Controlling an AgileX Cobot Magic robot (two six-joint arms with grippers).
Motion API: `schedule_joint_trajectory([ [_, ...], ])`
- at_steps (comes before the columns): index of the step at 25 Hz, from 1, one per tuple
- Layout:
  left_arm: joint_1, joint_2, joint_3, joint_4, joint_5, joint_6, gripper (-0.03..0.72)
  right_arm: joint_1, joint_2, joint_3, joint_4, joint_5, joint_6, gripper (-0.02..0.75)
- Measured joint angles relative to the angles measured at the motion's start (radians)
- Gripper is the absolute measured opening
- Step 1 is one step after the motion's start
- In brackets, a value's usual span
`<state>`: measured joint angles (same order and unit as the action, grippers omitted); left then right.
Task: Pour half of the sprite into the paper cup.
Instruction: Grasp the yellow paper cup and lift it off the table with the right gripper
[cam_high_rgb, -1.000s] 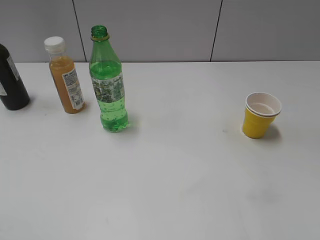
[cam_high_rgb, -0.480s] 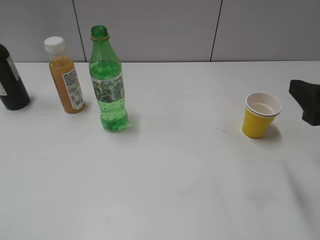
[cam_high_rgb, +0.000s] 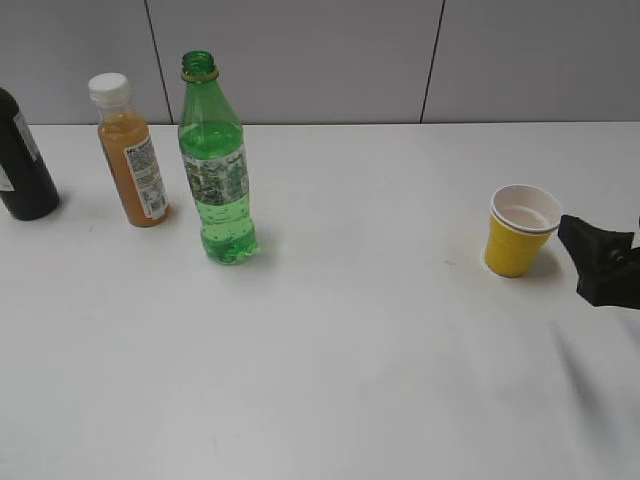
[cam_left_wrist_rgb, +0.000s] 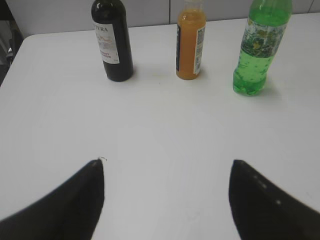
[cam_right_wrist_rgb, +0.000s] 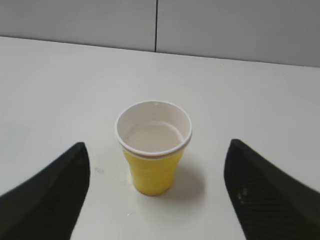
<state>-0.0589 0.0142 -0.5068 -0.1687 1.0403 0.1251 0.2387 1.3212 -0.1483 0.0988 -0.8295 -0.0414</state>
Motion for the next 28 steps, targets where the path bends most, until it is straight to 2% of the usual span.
schedule_joint_trajectory([
  [7, 0.000, 0.000, 0.000, 0.000, 0.000, 0.000, 0.589, 0.000, 0.182, 0.006, -0.058, -0.263, 0.041, 0.667],
  [11, 0.000, 0.000, 0.000, 0.000, 0.000, 0.000, 0.589, 0.000, 0.277, 0.005, -0.060, -0.341, 0.041, 0.667],
  [20, 0.000, 0.000, 0.000, 0.000, 0.000, 0.000, 0.589, 0.000, 0.457, -0.006, -0.045, -0.375, 0.041, 0.667],
  [28, 0.000, 0.000, 0.000, 0.000, 0.000, 0.000, 0.589, 0.000, 0.578, -0.114, -0.033, -0.377, 0.122, 0.667],
])
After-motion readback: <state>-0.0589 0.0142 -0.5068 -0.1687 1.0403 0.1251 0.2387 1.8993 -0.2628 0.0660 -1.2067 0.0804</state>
